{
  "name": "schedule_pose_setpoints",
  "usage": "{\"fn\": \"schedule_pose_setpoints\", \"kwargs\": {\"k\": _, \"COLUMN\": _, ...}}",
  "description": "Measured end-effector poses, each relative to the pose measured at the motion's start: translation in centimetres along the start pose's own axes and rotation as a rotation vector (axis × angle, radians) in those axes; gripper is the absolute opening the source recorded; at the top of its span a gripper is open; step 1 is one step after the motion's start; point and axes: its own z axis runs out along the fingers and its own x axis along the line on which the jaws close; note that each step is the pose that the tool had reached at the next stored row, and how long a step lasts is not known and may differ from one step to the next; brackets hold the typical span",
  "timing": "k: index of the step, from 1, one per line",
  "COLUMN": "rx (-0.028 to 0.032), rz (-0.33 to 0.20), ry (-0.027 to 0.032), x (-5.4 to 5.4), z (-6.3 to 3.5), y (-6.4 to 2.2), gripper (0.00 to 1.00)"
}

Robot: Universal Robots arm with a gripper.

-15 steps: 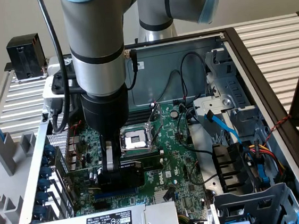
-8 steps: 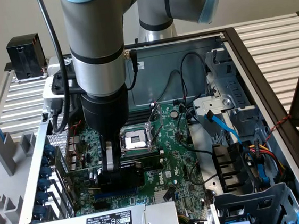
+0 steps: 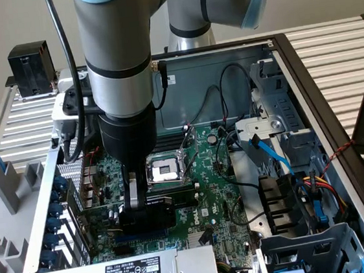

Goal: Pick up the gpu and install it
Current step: 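Press down on the gpu until it lock into place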

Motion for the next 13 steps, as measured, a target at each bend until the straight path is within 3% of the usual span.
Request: {"fn": "schedule_pose_setpoints", "kwargs": {"k": 13, "rx": -0.0002, "rz": 0.0, "ry": 0.0001, "x": 0.0, "z": 0.03, "y": -0.01, "gripper": 0.26}}
